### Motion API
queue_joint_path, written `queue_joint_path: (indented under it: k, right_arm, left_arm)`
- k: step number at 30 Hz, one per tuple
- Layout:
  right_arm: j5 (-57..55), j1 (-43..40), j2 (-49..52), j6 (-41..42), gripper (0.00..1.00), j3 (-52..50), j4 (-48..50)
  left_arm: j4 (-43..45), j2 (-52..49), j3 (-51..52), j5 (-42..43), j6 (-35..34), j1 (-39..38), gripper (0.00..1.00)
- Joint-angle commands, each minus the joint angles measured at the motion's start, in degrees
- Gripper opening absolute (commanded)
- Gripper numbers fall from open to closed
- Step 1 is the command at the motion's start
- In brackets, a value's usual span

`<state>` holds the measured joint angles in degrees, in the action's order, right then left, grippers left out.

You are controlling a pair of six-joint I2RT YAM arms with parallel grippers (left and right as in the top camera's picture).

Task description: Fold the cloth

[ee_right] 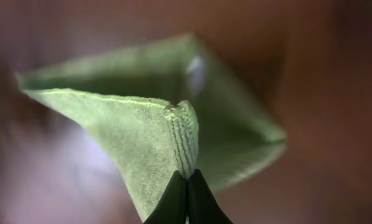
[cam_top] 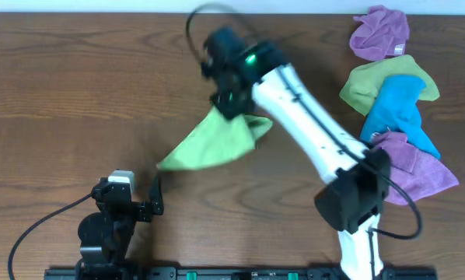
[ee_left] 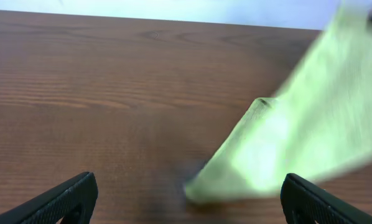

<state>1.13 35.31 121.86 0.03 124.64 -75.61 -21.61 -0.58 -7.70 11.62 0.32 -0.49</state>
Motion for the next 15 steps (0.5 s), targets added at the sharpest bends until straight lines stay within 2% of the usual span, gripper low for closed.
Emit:
queue_joint_path:
  k: [1,5,9,11,15]
  right_arm:
    - [-7.3,-3.3,-2.0,1.2,0.01,7.5,-0.7]
    - [-14.0,-7.3,-2.0,1.2,0.01,16.1,-2.7]
    - [-21.3,-12.4,-2.0,2.4,0.01,20.4,-1.7]
    - [-21.2,-14.4,-2.0,3.0,0.01,21.4,-1.5]
    - [-14.3,-16.1,-2.0,2.9,0.01,21.8,-1.6]
  left_arm:
    - [-0.2,0.3,1.2,0.2,1.0,-0.2,0.95]
    - [-0.2,0.3,1.2,0.2,1.0,-0.2,0.95]
    - [-0.2,0.3,1.2,0.2,1.0,-0.2,0.95]
    - [-0.2,0.3,1.2,0.2,1.0,-0.2,0.95]
    - [-0.2,0.3,1.2,0.2,1.0,-0.2,0.95]
